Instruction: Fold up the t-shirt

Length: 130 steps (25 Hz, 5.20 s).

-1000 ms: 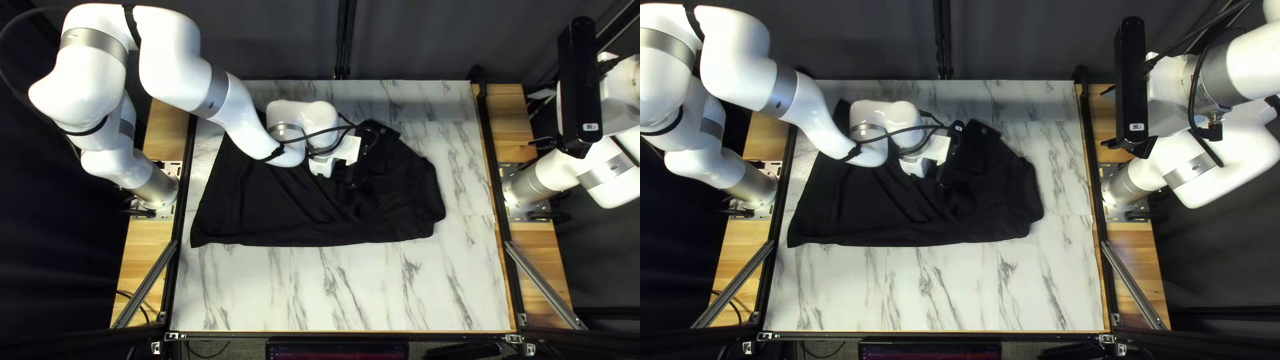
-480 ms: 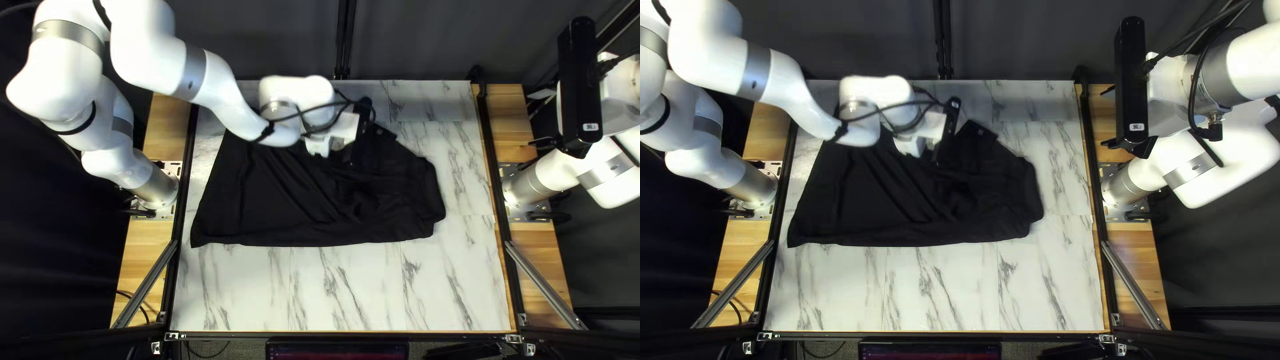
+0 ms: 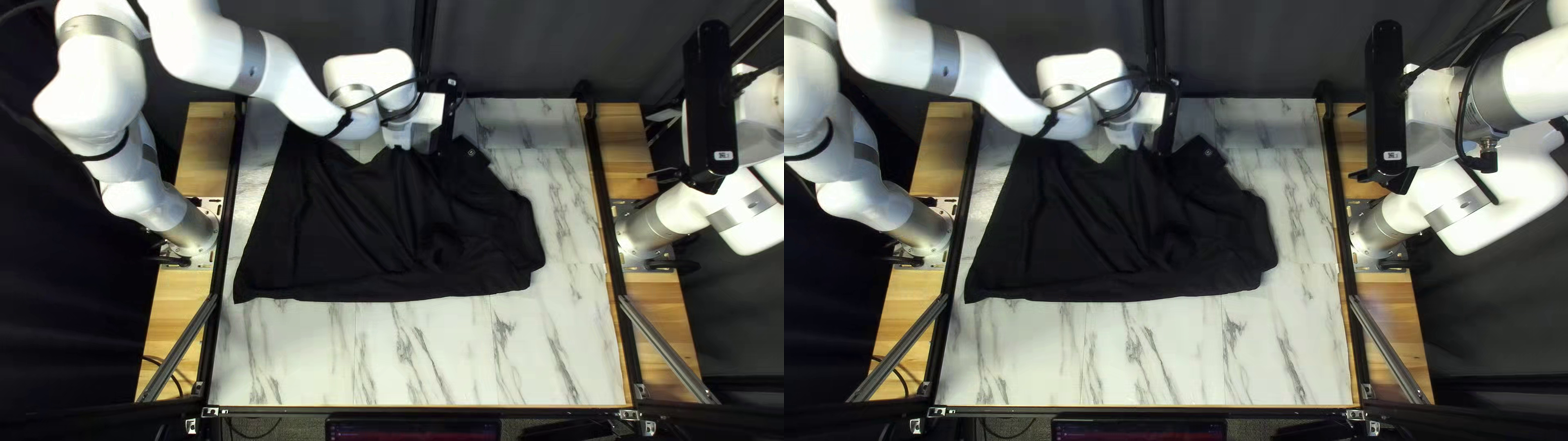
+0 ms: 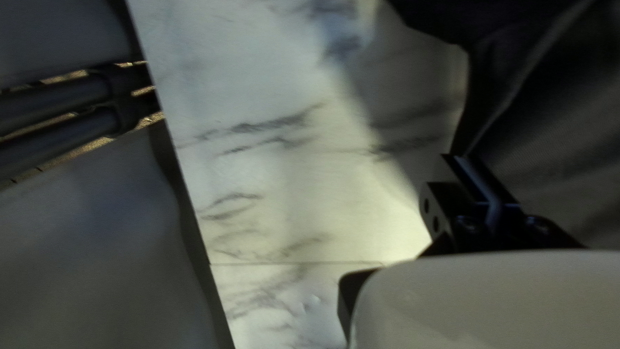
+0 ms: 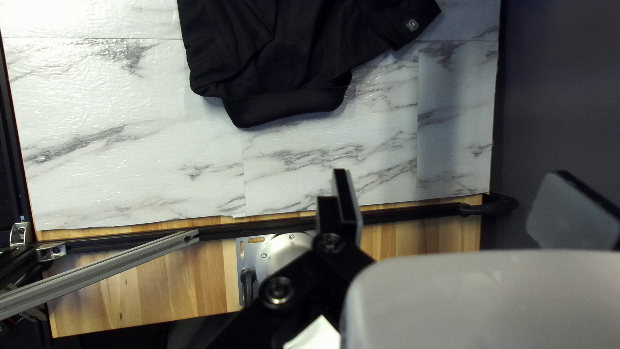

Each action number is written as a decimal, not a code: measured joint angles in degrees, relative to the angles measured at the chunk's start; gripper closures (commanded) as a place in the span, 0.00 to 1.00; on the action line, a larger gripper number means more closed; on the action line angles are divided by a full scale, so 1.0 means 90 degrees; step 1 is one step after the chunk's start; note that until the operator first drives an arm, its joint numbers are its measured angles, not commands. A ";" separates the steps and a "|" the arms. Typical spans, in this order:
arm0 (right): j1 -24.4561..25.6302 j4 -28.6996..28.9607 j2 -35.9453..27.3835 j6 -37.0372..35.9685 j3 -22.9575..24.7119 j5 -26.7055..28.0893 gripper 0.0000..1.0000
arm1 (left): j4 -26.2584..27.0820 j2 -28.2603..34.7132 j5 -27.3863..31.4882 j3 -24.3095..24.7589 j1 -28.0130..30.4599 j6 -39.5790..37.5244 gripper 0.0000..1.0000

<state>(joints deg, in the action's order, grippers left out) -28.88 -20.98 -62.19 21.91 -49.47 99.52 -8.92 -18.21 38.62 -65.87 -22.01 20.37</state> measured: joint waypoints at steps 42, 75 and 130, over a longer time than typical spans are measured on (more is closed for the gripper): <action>0.0000 0.0000 0.0000 0.0000 0.0000 0.0000 0.00 | 0.0430 -0.0085 0.0160 0.0618 0.3333 -0.4059 0.13; 0.0000 0.0000 0.0000 0.0000 0.0000 0.0000 0.00 | 0.0266 0.0274 0.0650 0.0154 0.4560 -0.4788 1.00; 0.0000 0.0000 0.0000 0.0000 0.0000 0.0000 0.00 | -0.0340 -0.0139 0.0431 -0.0222 0.1677 -0.1335 0.00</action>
<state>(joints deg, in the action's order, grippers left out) -28.88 -20.98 -62.19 21.91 -49.47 99.52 -11.98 -19.46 42.50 -67.87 -6.92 8.36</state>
